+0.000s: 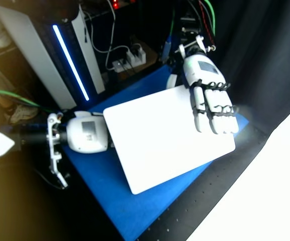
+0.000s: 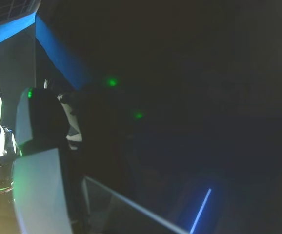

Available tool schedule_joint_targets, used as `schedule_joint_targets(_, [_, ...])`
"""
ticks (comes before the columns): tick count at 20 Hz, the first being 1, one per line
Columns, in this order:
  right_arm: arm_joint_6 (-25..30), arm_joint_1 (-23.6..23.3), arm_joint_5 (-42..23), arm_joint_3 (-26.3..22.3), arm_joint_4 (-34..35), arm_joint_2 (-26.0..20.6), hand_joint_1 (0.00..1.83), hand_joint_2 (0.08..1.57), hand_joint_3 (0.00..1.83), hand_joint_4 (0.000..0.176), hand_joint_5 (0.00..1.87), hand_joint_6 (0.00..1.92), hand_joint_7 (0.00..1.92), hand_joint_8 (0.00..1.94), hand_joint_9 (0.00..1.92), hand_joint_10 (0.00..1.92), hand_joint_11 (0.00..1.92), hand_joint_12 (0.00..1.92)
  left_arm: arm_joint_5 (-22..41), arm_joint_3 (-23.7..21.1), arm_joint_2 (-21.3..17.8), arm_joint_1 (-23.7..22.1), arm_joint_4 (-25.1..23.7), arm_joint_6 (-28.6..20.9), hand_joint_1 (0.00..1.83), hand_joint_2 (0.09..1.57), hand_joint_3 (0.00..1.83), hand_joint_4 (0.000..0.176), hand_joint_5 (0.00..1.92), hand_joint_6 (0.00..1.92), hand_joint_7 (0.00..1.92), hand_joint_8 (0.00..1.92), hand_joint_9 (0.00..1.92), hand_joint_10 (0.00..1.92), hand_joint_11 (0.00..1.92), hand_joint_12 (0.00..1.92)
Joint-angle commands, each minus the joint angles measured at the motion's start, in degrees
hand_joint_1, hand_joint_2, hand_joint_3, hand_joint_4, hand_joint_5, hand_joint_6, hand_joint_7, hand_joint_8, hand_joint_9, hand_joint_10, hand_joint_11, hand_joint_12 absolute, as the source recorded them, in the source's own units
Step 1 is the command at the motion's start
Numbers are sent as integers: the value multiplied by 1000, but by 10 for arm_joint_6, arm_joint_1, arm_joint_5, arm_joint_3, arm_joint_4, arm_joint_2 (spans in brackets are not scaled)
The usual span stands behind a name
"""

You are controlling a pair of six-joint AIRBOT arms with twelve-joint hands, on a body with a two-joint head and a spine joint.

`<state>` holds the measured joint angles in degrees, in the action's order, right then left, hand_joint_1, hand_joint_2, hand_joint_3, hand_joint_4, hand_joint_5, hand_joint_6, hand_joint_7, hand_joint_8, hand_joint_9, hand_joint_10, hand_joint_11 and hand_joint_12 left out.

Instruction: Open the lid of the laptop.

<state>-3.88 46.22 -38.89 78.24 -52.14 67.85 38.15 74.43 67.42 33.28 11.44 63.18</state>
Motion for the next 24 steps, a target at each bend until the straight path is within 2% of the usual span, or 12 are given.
schedule_joint_targets(1, [4, -4, 6, 0, 8, 6, 110, 1412, 0, 0, 79, 7, 28, 7, 0, 0, 0, 0, 46, 6, 6, -12, 6, -13, 875, 1030, 1, 105, 0, 0, 0, 0, 0, 0, 0, 0])
schedule_joint_targets(5, [4, -4, 15, -4, -9, 6, 173, 1397, 0, 0, 21, 0, 0, 0, 0, 0, 0, 0, -19, 51, 22, -55, -8, -13, 877, 1032, 2, 30, 0, 0, 0, 0, 0, 0, 0, 0])
schedule_joint_targets(6, [4, -4, 15, -6, -12, 6, 98, 1406, 0, 0, 3, 0, 0, 0, 0, 0, 0, 0, -30, 57, 24, -61, -9, -13, 912, 1040, 4, 40, 0, 0, 0, 0, 0, 0, 0, 0])
schedule_joint_targets(8, [4, -1, 15, -10, -17, 6, 92, 1412, 2, 0, 0, 0, 0, 0, 0, 0, 0, 0, -56, 80, 38, -80, -8, -13, 908, 1037, 2, 21, 0, 0, 0, 0, 0, 0, 0, 0])
schedule_joint_targets(9, [4, 3, 15, -11, -17, 6, 64, 1413, 2, 0, 0, 0, 0, 0, 0, 0, 0, 0, -71, 95, 47, -88, -2, -13, 851, 1037, 2, 55, 0, 0, 0, 0, 0, 0, 0, 0])
schedule_joint_targets(11, [4, 5, 15, -13, -17, 6, 37, 1416, 3, 0, 0, 0, 0, 0, 0, 0, 0, 0, -101, 125, 66, -103, 2, -13, 821, 1040, 3, 67, 0, 0, 0, 0, 0, 0, 0, 0])
schedule_joint_targets(13, [4, 5, 15, -15, -17, 6, 7, 1425, 5, 0, 0, 0, 0, 0, 0, 0, 0, 0, -127, 149, 78, -119, 2, -13, 845, 1048, 4, 69, 0, 0, 0, 0, 0, 0, 0, 0])
schedule_joint_targets(18, [4, 5, 15, -16, -19, 6, 0, 1416, 0, 0, 0, 0, 0, 0, 0, 0, 0, 0, -182, 199, 107, -164, -7, 3, 918, 1046, 0, 10, 0, 0, 0, 0, 0, 0, 0, 0])
schedule_joint_targets(19, [4, 5, 15, -16, -20, 6, 0, 1418, 0, 0, 0, 0, 0, 0, 0, 0, 0, 0, -195, 208, 112, -175, -7, 18, 936, 1033, 0, 20, 0, 0, 0, 0, 0, 0, 0, 0])
schedule_joint_targets(21, [4, 5, 15, -15, -20, 6, 0, 1415, 0, 0, 0, 0, 0, 0, 0, 0, 0, 0, -218, 225, 123, -194, -7, 40, 941, 1032, 0, 10, 0, 0, 0, 0, 0, 0, 0, 0])
schedule_joint_targets(22, [4, 5, 14, -14, -20, 6, 0, 1413, 0, 0, 0, 0, 0, 0, 0, 0, 0, 0, -232, 239, 132, -207, -7, 50, 925, 1030, 0, 24, 0, 0, 0, 0, 0, 0, 0, 0])
schedule_joint_targets(24, [4, 5, 14, -14, -20, 6, 0, 1411, 0, 0, 0, 0, 0, 0, 0, 0, 0, 0, -254, 257, 141, -230, -7, 70, 866, 1035, 0, 27, 0, 0, 0, 0, 0, 0, 0, 0])
